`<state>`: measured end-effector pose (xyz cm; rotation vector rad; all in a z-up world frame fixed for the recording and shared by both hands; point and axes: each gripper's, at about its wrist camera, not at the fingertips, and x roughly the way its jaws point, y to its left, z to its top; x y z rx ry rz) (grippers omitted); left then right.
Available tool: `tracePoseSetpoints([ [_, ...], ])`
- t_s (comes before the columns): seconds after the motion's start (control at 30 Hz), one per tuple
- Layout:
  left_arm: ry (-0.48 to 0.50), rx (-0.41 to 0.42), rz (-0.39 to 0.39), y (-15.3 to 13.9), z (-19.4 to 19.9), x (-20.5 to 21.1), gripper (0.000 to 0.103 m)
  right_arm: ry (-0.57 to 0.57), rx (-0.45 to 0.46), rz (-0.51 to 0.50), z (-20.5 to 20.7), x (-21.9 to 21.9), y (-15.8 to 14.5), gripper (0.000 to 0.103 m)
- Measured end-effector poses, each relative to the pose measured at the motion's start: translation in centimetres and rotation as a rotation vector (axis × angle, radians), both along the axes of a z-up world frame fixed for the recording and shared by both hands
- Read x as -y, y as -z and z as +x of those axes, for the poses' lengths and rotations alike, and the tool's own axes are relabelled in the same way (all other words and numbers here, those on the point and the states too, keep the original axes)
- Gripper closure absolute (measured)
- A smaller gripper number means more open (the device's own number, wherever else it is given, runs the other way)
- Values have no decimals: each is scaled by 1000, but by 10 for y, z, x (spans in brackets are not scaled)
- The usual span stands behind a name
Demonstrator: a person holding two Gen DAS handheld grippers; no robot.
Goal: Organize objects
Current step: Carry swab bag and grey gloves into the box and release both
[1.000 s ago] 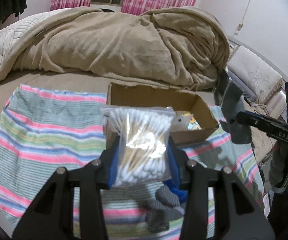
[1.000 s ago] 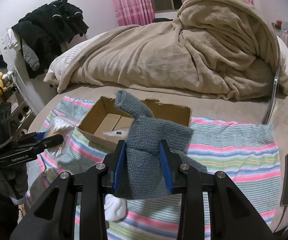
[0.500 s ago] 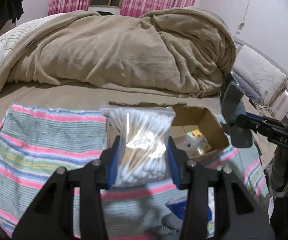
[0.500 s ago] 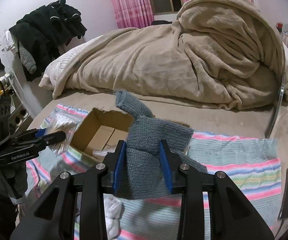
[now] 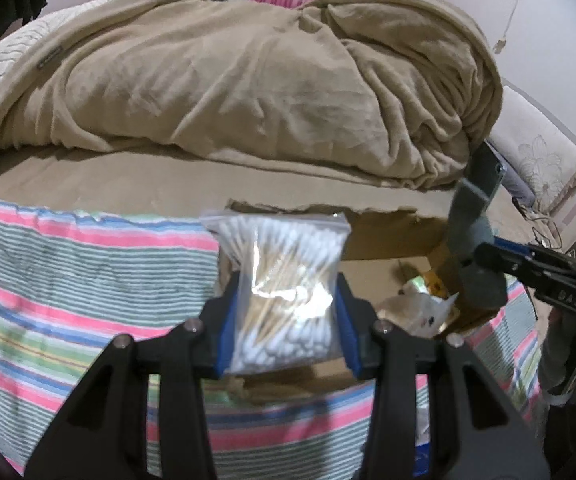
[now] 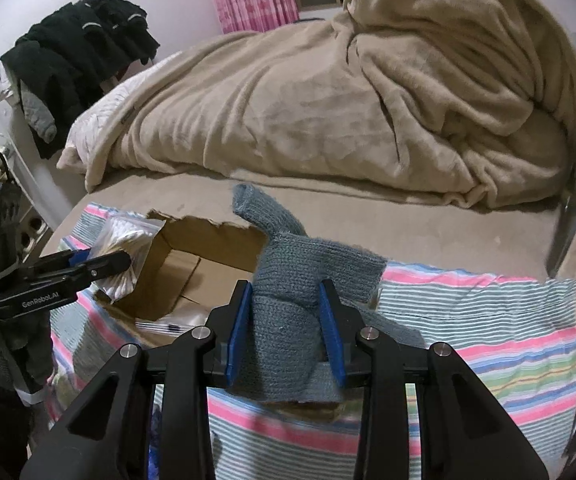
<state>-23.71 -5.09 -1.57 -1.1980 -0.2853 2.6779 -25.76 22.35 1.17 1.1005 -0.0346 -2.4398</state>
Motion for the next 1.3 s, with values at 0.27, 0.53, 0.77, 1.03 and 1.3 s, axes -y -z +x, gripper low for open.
tracePoseSetpoints([
  [0.27, 24, 29, -23, 6, -9, -3, 57, 10, 60, 26, -14, 4, 28, 66],
  [0.53, 24, 23, -10, 1, -4, -2, 47, 13, 61, -1, -10, 1, 23, 55],
  [0.77, -3, -6, 13, -19, 17, 6, 30, 42, 17, 5, 12, -4, 2, 41],
  [1.03, 3, -42, 17, -39, 57, 3, 29, 37, -6, 19, 48, -2, -17, 41],
  [1.3, -2, -51, 26, -42, 92, 1, 29, 23, -29, 20, 86, 5, -22, 41],
])
